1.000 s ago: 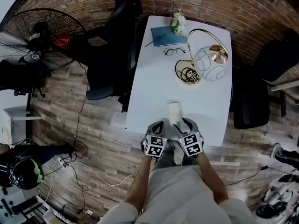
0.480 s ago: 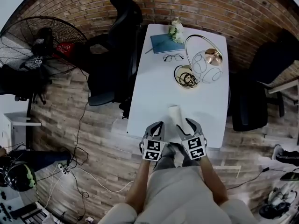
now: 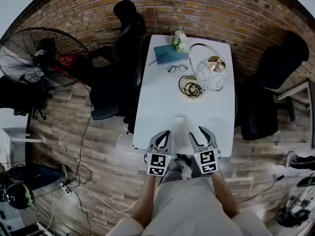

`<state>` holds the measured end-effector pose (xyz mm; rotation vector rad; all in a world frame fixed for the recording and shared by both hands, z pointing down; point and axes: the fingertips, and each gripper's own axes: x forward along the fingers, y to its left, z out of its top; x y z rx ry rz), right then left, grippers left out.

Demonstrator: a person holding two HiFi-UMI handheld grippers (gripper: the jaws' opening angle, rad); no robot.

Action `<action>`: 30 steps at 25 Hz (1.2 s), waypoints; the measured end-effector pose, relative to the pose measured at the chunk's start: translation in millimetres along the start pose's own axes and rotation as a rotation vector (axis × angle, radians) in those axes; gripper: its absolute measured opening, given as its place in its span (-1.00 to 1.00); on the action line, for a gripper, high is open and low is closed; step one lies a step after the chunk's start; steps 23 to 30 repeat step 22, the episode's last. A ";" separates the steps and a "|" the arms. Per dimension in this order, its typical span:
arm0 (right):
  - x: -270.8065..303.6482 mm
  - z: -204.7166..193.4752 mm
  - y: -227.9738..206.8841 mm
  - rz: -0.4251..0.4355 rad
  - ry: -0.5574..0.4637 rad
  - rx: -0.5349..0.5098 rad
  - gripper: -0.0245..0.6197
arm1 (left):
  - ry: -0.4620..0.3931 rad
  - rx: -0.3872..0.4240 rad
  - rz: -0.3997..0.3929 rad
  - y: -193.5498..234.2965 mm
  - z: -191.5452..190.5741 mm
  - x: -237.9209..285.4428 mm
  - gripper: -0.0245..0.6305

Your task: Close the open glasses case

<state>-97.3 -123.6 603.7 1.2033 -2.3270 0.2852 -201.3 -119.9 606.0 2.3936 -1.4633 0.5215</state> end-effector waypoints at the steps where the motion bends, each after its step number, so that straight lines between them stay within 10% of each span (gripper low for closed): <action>1: -2.8 3.0 -2.2 -0.013 -0.007 0.002 -0.33 | -0.013 0.001 -0.003 -0.4 5.1 -1.9 -0.91; 30: -7.8 29.2 -72.3 -0.073 -0.090 0.047 -0.33 | -0.130 0.070 -0.072 -36.6 67.9 60.2 -0.91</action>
